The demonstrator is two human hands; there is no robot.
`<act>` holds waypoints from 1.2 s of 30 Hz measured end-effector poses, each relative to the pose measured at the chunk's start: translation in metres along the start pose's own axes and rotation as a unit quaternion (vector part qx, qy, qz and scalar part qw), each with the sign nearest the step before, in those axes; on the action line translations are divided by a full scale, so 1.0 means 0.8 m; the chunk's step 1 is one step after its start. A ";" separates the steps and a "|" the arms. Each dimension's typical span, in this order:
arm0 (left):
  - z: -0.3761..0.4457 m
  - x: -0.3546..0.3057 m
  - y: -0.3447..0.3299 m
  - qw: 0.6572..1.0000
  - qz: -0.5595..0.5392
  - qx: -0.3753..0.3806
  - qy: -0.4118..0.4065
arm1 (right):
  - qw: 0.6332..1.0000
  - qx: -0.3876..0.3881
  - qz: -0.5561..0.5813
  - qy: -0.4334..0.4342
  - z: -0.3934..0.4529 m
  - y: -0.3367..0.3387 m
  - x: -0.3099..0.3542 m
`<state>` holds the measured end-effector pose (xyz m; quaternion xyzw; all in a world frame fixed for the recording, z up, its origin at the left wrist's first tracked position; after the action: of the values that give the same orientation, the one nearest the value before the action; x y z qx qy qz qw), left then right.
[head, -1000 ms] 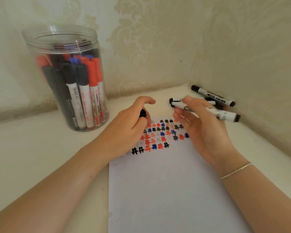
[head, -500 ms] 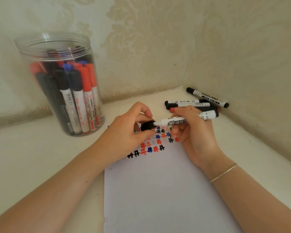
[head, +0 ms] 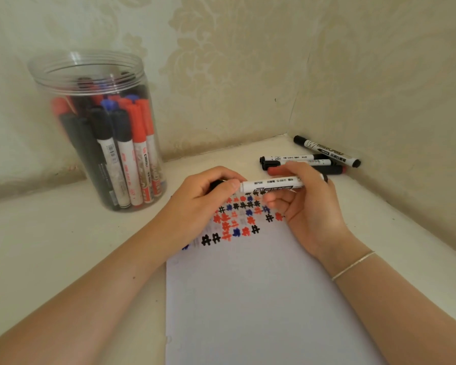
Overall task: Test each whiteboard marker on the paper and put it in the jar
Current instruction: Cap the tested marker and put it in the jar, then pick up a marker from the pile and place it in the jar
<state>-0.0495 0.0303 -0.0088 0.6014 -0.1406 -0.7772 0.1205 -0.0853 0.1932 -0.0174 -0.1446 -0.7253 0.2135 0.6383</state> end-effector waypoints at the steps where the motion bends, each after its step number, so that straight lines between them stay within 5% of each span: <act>1: 0.000 0.002 0.000 1.000 -0.009 0.000 0.015 | 1.000 -0.014 -0.007 0.022 0.001 0.001 0.000; 10: -0.004 0.005 -0.005 0.988 -0.114 0.012 0.099 | 0.989 -0.026 -0.118 0.085 -0.002 -0.002 0.001; 16: -0.007 0.007 -0.010 0.989 -0.121 -0.022 0.087 | 0.961 -0.057 -0.224 0.149 -0.006 -0.007 0.002; 26: -0.006 -0.004 -0.004 0.985 -0.135 -0.037 0.104 | 0.965 -0.082 -0.226 0.102 -0.007 -0.010 0.007; 32: 0.000 -0.086 0.048 0.970 -0.074 -0.226 -0.052 | 0.960 -0.089 -0.218 0.153 -0.003 -0.068 0.056; 36: 0.007 -0.165 0.124 0.907 0.012 -0.374 -0.194 | 0.952 0.013 -0.218 0.213 0.005 -0.165 0.094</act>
<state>-0.0202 -0.0149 0.1477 0.3477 0.1325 -0.8726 0.3163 -0.0920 0.1145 0.1129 -0.0173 -0.5838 0.0429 0.8106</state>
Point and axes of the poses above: each hand's wrist, its own z-axis towards the middle knuckle, its own y-axis out of the back of the hand, x = y × z, the point moved 4 cm from there along z, towards the middle knuckle, and after that the axes turned 3 degrees about -x, right-handed, at the moved point
